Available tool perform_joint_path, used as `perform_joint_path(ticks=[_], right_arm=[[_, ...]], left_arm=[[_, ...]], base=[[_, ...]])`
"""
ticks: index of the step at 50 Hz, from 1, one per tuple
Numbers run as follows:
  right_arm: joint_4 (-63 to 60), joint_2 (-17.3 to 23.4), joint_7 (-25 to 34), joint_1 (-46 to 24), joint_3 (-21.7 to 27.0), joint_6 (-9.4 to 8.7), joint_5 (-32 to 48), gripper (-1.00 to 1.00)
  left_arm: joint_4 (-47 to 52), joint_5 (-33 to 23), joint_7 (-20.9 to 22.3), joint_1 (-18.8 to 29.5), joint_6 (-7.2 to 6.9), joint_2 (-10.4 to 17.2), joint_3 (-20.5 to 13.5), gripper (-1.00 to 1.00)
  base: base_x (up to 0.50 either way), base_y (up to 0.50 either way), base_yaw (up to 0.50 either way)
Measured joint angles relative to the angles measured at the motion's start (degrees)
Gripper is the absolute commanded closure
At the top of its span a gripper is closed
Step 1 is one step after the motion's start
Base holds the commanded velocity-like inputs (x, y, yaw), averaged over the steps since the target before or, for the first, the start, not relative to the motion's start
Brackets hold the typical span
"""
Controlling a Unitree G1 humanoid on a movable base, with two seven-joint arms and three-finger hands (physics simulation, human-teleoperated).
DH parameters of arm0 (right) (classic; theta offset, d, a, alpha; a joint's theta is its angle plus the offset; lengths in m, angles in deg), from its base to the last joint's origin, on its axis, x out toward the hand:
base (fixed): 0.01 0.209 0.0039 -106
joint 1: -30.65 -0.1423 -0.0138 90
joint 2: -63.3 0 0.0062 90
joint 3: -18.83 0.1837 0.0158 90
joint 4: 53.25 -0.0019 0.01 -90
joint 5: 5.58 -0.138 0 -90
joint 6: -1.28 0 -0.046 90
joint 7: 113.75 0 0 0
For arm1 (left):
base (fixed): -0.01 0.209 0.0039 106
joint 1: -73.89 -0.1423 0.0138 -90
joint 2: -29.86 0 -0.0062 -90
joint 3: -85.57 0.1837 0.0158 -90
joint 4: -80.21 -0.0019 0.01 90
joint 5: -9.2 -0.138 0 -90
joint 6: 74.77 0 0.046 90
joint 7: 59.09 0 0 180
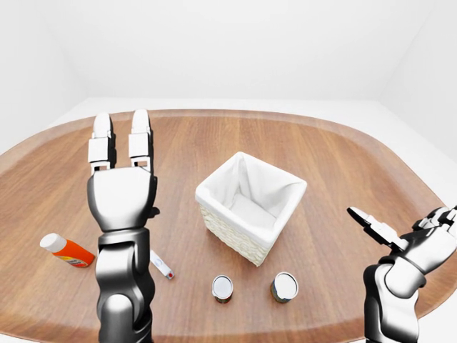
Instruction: Pick up the alphabet soup and the cream cheese box, and put them in the basket.
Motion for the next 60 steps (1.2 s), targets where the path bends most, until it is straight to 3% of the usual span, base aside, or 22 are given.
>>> perform_joint_path(ticks=[22,39,60], right_arm=[[-0.3,-0.1,0.0,0.1,0.1,0.0,0.3,-1.0],[-0.4,-0.3,0.0,0.3,0.0,0.0,0.5,-1.0],[-0.7,-0.4,0.0,0.4,0.1,0.0,0.5,-1.0]], left_arm=[[1.6,-1.0,1.2,0.1,0.0,0.2,-0.3,-1.0],[9.8,-3.6,4.0,-7.6,0.0,-1.1,-0.8,-1.0],[8.3,-4.3,0.2,-18.8,0.29,-2.5,-0.1,-1.0]], base=[[0.0,0.0,0.0],[0.0,0.0,0.0],[0.0,0.0,0.0]])
